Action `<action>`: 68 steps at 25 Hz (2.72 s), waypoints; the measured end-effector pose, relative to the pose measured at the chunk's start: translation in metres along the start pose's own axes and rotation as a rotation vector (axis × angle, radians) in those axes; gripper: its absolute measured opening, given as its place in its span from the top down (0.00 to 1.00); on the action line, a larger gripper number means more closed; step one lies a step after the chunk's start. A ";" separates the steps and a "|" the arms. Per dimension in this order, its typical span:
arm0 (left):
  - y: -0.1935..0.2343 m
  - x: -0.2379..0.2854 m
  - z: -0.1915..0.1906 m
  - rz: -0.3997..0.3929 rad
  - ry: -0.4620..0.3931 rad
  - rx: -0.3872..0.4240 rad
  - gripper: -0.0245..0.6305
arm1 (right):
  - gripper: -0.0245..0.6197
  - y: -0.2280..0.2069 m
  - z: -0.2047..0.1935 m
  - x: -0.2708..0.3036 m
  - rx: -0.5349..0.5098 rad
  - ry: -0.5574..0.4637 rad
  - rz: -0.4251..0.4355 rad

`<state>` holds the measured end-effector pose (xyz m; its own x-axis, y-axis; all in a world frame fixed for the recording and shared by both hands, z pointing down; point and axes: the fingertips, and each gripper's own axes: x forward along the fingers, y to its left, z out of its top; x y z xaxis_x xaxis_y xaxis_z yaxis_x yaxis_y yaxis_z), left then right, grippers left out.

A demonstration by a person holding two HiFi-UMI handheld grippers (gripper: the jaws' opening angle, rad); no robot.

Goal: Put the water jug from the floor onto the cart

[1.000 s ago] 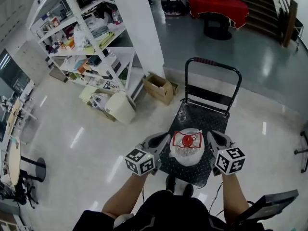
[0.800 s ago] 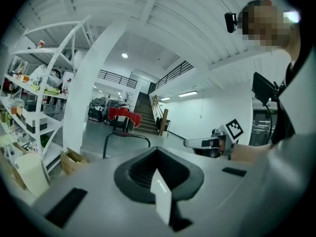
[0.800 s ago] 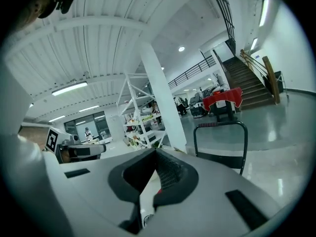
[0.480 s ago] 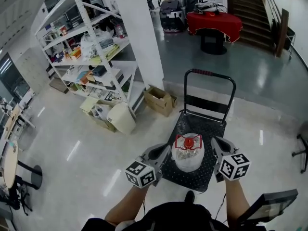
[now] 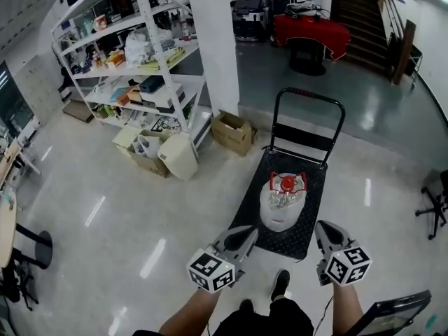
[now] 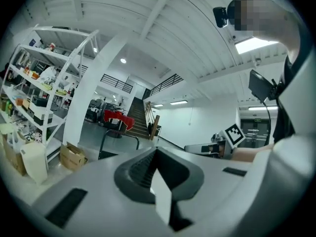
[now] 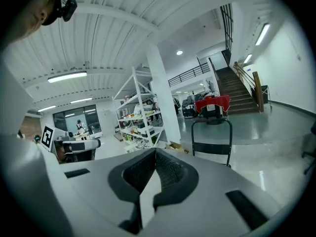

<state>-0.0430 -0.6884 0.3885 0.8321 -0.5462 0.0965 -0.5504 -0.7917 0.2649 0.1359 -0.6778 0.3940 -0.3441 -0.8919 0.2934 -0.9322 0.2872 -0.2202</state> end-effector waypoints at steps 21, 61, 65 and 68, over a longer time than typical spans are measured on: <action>-0.270 -0.130 -0.079 0.013 0.025 0.037 0.96 | 0.96 0.083 -0.105 -0.276 -0.107 -0.018 0.138; -0.663 -0.547 -0.226 -0.001 0.048 0.040 0.96 | 0.96 0.342 -0.317 -0.784 -0.055 -0.060 0.068; -0.726 -0.562 -0.253 0.028 0.081 0.037 0.96 | 0.96 0.335 -0.341 -0.848 -0.047 -0.066 0.071; -0.762 -0.579 -0.260 0.024 0.098 0.060 0.96 | 0.96 0.333 -0.354 -0.880 -0.036 -0.079 0.059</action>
<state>-0.0878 0.3020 0.3800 0.8194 -0.5385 0.1964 -0.5713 -0.7951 0.2037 0.0891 0.3266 0.3918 -0.3900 -0.8974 0.2062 -0.9144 0.3512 -0.2013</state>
